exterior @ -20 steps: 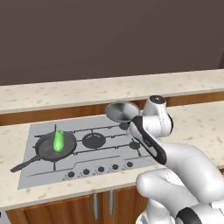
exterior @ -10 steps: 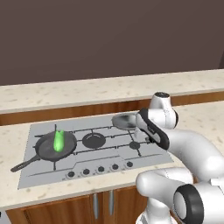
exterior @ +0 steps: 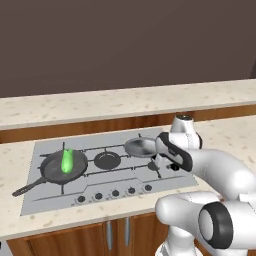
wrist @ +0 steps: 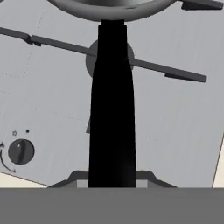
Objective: Place both pans onto different burners. Then place the corn and the fish on different pans.
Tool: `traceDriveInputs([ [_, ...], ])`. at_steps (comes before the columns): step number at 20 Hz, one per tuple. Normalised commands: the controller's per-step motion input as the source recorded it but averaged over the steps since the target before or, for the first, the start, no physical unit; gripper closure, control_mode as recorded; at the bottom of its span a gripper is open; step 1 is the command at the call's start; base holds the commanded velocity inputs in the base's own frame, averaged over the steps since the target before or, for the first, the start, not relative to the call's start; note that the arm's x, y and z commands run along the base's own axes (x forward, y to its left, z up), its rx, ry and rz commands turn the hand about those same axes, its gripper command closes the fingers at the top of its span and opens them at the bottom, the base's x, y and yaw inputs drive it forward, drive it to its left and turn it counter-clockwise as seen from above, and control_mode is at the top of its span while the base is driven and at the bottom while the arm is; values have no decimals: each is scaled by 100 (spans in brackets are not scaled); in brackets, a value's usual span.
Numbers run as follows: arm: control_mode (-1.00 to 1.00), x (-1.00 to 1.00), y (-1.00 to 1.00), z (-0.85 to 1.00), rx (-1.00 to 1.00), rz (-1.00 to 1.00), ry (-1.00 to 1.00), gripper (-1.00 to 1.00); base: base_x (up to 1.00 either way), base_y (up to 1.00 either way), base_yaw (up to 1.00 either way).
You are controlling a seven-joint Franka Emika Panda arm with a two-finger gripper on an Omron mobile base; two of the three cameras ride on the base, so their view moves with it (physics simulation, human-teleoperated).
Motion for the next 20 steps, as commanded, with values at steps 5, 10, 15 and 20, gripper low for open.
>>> traceDriveInputs([
  [5,-100,7,-15,-19,0,5,0,100,0,0,0],
  [10,-100,1,-46,0,0,9,1,100,0,0,0],
  [15,-100,-16,-51,-1,0,13,0,100,0,0,0],
  [20,-100,-17,-43,-12,0,20,0,100,0,0,0],
])
